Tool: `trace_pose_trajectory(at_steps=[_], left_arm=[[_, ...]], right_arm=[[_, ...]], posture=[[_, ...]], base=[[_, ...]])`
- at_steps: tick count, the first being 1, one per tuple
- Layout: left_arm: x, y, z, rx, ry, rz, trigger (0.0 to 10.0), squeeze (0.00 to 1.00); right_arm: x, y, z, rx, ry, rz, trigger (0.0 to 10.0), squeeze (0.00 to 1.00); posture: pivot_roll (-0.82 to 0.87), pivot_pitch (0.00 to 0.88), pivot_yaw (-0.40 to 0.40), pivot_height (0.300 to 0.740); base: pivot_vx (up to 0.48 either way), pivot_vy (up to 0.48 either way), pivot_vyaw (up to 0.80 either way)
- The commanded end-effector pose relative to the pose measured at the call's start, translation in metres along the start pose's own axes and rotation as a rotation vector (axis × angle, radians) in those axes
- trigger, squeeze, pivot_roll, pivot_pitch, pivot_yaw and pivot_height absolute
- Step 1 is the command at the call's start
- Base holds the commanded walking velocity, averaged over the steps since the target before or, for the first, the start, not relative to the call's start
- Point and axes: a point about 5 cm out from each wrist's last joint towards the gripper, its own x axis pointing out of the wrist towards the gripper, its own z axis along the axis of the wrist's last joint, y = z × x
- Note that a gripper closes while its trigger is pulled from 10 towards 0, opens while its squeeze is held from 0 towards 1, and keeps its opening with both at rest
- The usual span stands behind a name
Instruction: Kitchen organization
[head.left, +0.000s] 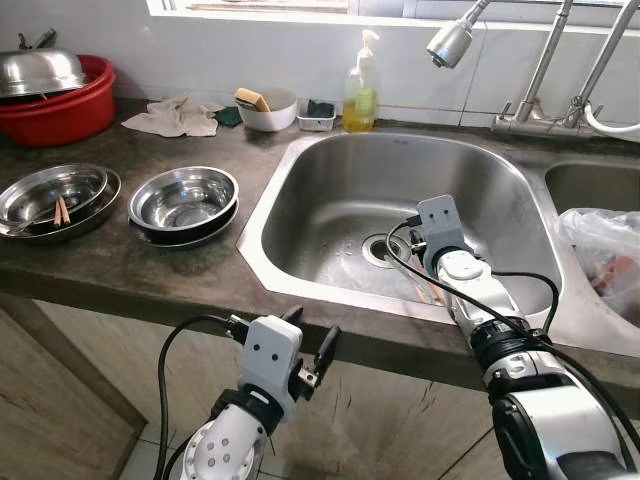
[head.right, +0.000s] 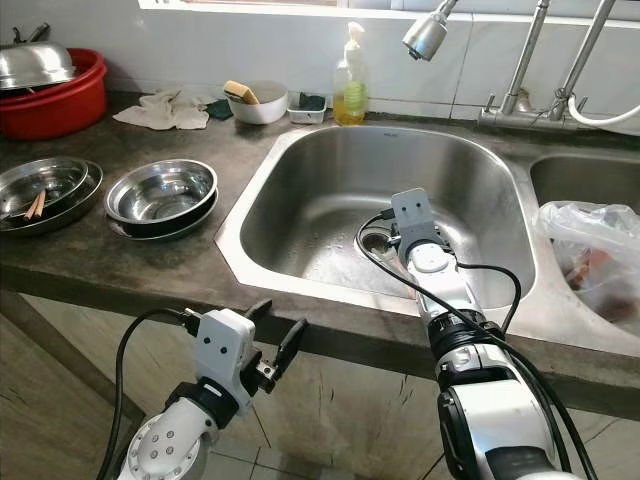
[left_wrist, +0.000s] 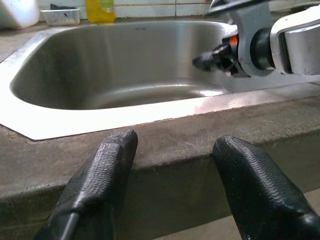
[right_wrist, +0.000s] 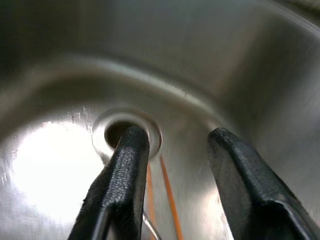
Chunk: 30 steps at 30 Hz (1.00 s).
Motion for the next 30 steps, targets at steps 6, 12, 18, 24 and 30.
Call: trace_pose_trajectory(at_steps=[6,12,18,24,30], left_arm=[[0.005,0.005,-0.001,0.013,0.0,0.011,10.0,0.0],[0.01,0.009,0.0,0.015,-0.016,0.034,10.0,0.0],[0.014,0.01,0.002,0.012,-0.032,0.039,10.0,0.0],[0.014,0.015,0.001,0.012,-0.036,0.059,10.0,0.0],[0.009,0.016,0.001,-0.006,-0.028,0.078,10.0,0.0]], right_arm=[[-0.037,-0.008,0.061,0.09,-0.445,-0.051,10.0,0.0],[-0.076,-0.009,0.075,0.132,-0.594,-0.037,10.0,0.0],[-0.109,0.003,0.052,0.21,-0.58,0.008,10.0,0.0],[-0.136,0.013,0.012,0.252,-0.465,0.011,10.0,0.0],[-0.152,0.017,-0.004,0.262,-0.407,0.003,10.0,0.0]], posture=[[0.12,0.054,-0.035,0.74],[0.11,0.017,-0.046,0.74],[0.12,0.0,-0.055,0.74],[0.11,0.0,-0.048,0.74],[0.11,0.0,-0.046,0.74]], base=[[0.0,0.0,0.0],[0.0,0.0,0.0],[0.0,0.0,0.0],[0.0,0.0,0.0],[0.0,0.0,0.0]])
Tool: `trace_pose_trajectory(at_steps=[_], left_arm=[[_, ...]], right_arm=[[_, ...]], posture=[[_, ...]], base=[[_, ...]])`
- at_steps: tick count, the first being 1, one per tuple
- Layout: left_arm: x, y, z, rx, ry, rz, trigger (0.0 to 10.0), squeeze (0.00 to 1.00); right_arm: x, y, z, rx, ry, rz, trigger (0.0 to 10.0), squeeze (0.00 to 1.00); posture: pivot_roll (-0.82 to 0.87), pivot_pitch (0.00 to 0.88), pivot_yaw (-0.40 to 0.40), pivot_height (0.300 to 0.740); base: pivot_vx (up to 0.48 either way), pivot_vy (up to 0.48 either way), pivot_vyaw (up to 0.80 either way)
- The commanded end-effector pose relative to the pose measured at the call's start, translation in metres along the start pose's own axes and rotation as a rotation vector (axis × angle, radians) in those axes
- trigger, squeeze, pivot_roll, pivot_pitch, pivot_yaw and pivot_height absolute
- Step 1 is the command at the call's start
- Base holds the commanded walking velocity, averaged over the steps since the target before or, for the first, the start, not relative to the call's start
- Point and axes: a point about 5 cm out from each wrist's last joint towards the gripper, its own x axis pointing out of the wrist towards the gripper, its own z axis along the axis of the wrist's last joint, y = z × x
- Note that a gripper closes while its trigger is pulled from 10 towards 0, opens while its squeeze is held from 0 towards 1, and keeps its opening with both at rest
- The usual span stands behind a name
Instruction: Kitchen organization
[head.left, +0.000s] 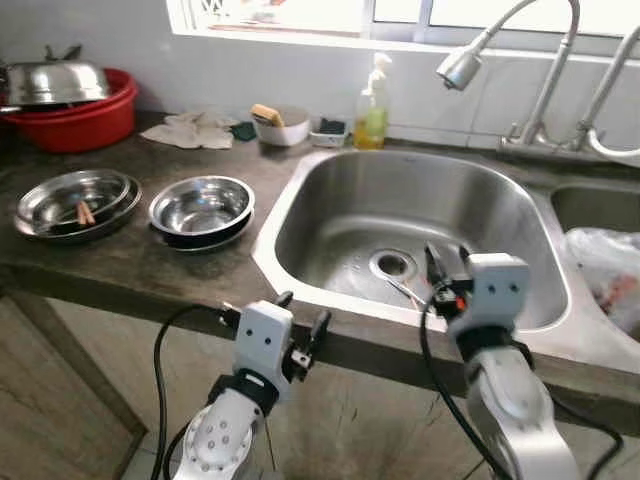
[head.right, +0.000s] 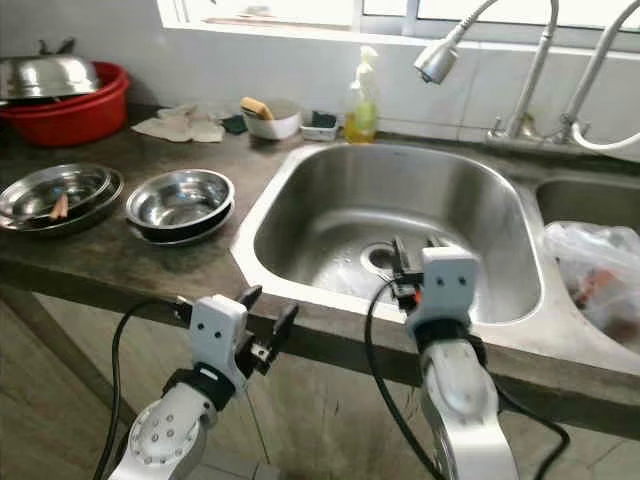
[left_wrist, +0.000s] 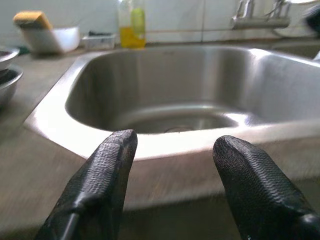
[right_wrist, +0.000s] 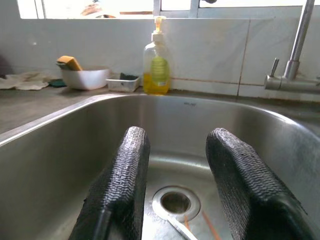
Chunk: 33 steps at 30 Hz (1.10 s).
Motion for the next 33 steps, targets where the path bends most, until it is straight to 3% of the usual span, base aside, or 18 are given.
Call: trace_pose_trajectory(at_steps=[1,5,8,14,19,27,33], left_arm=[[-0.001,0.001,0.002,-0.006,0.0,0.011,10.0,0.0],[-0.003,0.005,0.007,-0.03,-0.005,0.037,10.0,0.0],[-0.001,0.005,0.009,-0.036,-0.013,0.048,10.0,0.0],[0.002,0.003,0.008,-0.038,-0.012,0.047,10.0,0.0],[0.001,0.003,0.006,-0.036,-0.002,0.041,10.0,0.0],[0.002,0.003,0.006,-0.02,0.002,0.045,10.0,0.0],[0.004,0.003,0.007,-0.005,0.001,0.044,10.0,0.0]], right_arm=[[-0.002,0.001,0.005,0.0,-0.009,-0.004,10.0,0.0],[-0.019,0.005,0.0,0.012,0.037,0.016,10.0,0.0],[-0.019,0.007,0.001,0.009,0.035,0.028,10.0,0.0],[-0.008,0.01,0.006,0.014,0.005,0.038,10.0,0.0],[-0.003,0.011,0.009,0.007,-0.009,0.042,10.0,0.0],[0.006,0.013,0.012,0.027,-0.016,0.044,10.0,0.0],[0.019,0.007,0.017,0.051,-0.023,0.027,10.0,0.0]], posture=[[0.11,0.0,-0.046,0.74],[0.1,0.0,-0.041,0.74],[0.1,0.0,-0.045,0.74],[0.09,0.0,-0.045,0.74],[0.09,0.0,-0.051,0.74],[0.09,0.0,-0.047,0.74],[0.09,0.0,-0.049,0.74]], base=[[0.0,0.0,0.0],[0.0,0.0,0.0],[0.0,0.0,0.0],[0.0,0.087,0.0],[0.0,0.445,0.8],[0.0,0.0,0.8],[0.0,0.0,0.0]])
